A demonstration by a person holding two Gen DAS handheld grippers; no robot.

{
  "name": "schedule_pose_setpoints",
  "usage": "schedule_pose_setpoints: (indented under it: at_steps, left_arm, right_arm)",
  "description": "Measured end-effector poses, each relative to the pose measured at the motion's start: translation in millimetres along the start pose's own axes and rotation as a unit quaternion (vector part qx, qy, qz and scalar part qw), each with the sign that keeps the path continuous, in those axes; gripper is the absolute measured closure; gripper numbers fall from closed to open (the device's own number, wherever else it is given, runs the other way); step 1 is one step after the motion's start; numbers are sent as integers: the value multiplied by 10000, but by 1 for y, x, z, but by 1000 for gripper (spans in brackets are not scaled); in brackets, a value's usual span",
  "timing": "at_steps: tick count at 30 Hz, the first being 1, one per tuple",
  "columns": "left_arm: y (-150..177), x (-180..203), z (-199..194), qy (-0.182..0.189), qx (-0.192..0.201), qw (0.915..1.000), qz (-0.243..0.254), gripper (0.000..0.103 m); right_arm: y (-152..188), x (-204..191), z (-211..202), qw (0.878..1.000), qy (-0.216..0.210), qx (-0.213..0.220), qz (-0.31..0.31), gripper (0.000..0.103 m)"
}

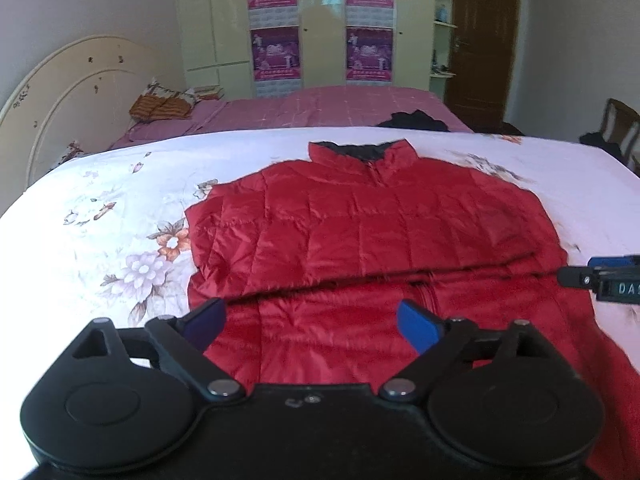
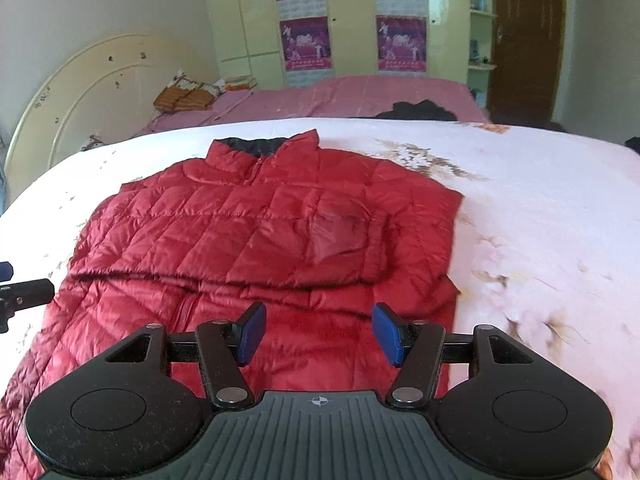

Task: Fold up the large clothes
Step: 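Smooth the folded sleeves and collar area with both tools, then move both tools down to the jacket hem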

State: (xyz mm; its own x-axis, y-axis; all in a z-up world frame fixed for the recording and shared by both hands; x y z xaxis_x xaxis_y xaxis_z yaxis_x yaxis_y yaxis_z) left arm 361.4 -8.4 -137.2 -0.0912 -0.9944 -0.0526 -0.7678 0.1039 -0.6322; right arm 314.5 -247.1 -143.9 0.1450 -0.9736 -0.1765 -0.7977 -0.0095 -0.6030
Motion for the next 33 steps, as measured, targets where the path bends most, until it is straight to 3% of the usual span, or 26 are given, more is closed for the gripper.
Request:
schedule_pose_setpoints:
  at_steps: [1, 2, 3, 7, 17, 33]
  left_arm:
    - [5, -1, -3, 41, -4, 10000, 39, 10]
    - [10, -3, -5, 76, -7, 9999, 79, 10]
    - [16, -6, -8, 97, -12, 9999, 96, 9]
    - [36, -18, -18, 224, -71, 9997, 64, 9]
    - [81, -52, -38, 287, -173, 9994, 120, 9]
    - [151, -100, -48, 354, -569, 9976, -194, 14]
  right_arm:
    - [6, -2, -6, 10000, 53, 20, 29, 37]
    - [11, -5, -13, 9999, 115, 67, 59, 11]
    - [16, -8, -21, 9996, 209, 189, 64, 1]
    - [37, -25, -45, 9981, 469, 385, -141, 1]
    - [80, -51, -72, 9975, 584, 322, -230, 1]
    - [142, -20, -92, 9930, 1113, 5, -385, 1]
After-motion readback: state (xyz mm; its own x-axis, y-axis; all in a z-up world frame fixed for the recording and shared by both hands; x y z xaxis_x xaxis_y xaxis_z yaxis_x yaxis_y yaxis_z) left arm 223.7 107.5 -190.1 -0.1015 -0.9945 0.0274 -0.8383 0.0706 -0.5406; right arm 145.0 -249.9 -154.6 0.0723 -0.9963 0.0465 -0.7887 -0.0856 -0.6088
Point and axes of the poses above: each gripper's, at about its wrist camera, not at the fingertips, and z roughly the way its jaws point, x to its right, y to its underside, the point moved 6 cm from there along z, roughly the way its jaws point, and after that the axes turned 8 degrees about -x, right-handed, at the moved point
